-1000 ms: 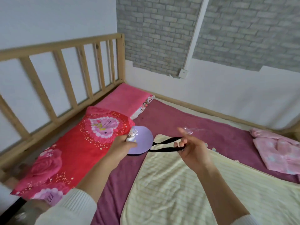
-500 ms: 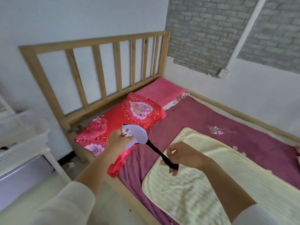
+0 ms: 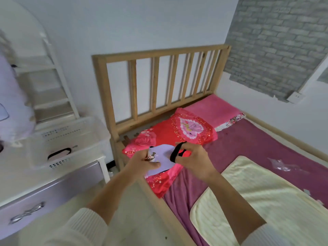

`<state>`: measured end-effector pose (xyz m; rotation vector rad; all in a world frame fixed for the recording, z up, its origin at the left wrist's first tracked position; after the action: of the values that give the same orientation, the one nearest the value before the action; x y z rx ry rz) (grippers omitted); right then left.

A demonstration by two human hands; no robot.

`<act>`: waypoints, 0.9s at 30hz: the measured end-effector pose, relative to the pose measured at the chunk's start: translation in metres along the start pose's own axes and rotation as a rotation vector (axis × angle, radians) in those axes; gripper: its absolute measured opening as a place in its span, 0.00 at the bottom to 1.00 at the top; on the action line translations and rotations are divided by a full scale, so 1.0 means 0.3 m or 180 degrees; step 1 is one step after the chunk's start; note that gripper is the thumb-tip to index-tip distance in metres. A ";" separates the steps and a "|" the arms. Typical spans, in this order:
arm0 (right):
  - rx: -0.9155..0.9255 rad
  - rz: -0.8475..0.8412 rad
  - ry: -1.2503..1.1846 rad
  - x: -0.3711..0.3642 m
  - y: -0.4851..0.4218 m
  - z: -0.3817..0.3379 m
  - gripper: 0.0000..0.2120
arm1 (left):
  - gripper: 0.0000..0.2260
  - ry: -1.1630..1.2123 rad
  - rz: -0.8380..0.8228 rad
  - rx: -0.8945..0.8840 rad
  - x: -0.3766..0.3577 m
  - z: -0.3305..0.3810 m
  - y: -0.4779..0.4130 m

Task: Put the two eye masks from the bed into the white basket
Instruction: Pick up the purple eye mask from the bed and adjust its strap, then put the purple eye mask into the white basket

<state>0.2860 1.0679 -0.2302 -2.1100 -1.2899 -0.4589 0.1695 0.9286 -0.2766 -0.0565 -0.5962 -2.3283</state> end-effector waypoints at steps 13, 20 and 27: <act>0.0601 -0.0529 0.1211 -0.647 -0.358 -0.252 0.09 | 0.07 -0.0312 0.0866 -0.0470 0.637 -0.059 0.010; 0.0667 -0.0773 0.1174 -0.854 -0.456 -0.318 0.08 | 0.06 0.0332 0.1179 -0.0081 0.851 -0.179 -0.050; 0.0540 -0.0825 0.0045 -0.919 -0.597 -0.248 0.04 | 0.06 0.1789 0.1399 0.0751 1.008 -0.316 -0.162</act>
<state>0.0013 0.8932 -0.2758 -1.8063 -1.5457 -0.4543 -0.0742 0.7244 -0.3183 0.5096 -0.5008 -1.7243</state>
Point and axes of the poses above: each hand's wrist, its own y-axis away from the middle knuckle, its own x-axis out of the back of the hand, z = x × y, the point moved 4 cm from there along -y, towards the middle knuckle, and after that the axes turned 14 degrees about x, right-handed, at the moved point
